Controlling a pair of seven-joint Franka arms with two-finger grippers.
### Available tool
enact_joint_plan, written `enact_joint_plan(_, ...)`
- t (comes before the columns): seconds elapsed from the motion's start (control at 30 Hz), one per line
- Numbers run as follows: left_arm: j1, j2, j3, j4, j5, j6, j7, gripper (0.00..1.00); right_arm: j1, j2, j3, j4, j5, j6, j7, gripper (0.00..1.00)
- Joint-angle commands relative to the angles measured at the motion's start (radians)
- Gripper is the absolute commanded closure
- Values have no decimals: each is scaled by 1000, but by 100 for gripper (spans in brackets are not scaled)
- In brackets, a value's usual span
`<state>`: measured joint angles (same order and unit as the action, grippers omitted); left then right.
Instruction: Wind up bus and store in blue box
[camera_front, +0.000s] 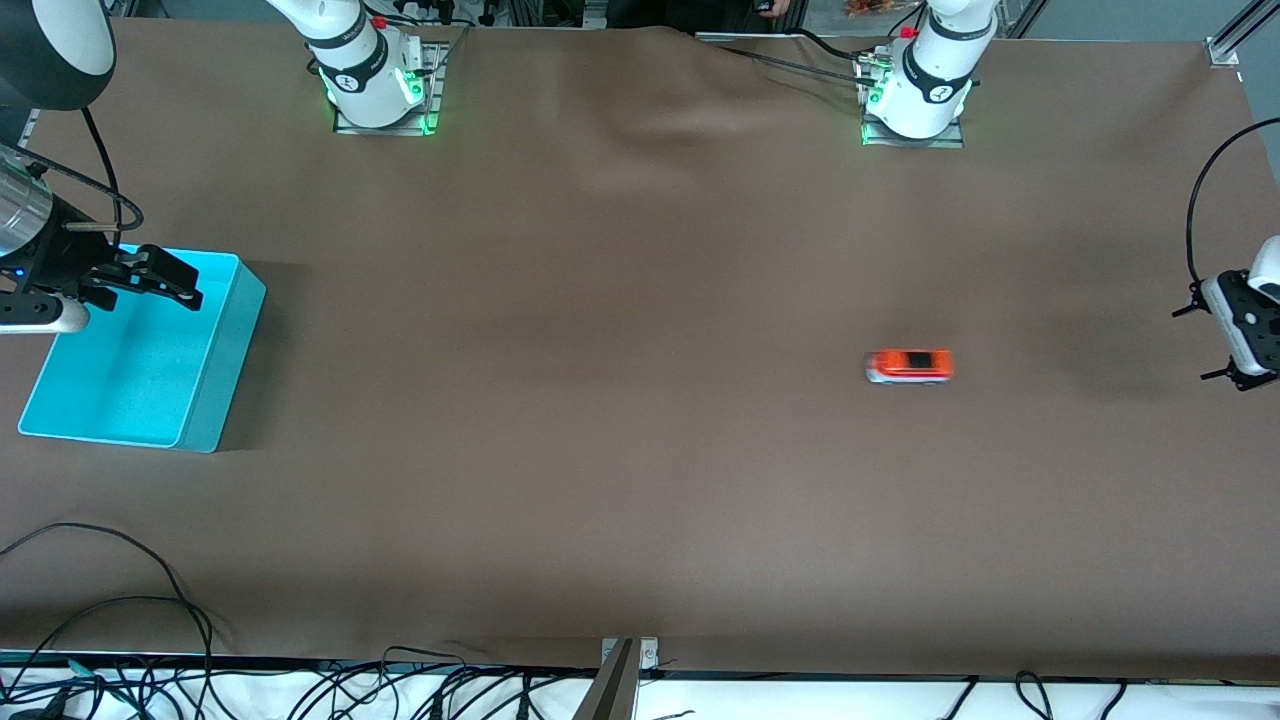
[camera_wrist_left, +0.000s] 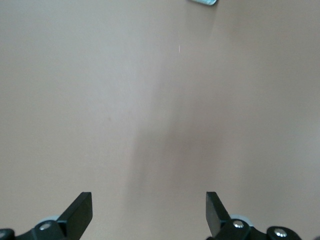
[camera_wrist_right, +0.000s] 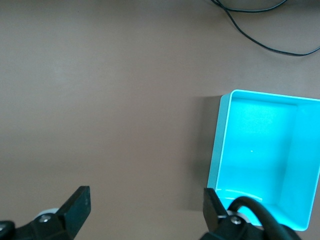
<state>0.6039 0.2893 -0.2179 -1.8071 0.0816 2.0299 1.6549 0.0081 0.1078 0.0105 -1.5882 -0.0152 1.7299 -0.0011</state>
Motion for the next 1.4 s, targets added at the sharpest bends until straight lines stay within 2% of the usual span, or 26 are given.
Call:
enact_joint_plan(0.0, -6, -7, -67, 130, 18, -204, -194, 0, 10, 6, -11, 20, 14, -7, 10, 0)
enact_joint_plan(0.43, -7, -9, -277, 330, 26, -511, -593, 0, 10, 6, -11, 20, 12, -7, 12, 0)
enact_joint_plan(0.87, -7, -10, -472, 390, 24, -605, -1035, 0, 15, 1, -7, 20, 14, -9, 15, 0)
enact_joint_plan(0.97, -7, -10, -497, 396, 24, -617, -1090, 0, 15, 3, -9, 20, 14, -9, 15, 0)
enact_joint_plan(1.37, -7, -10, -511, 397, 12, -619, -1116, 0, 16, 0, -9, 20, 15, -10, 59, 0)
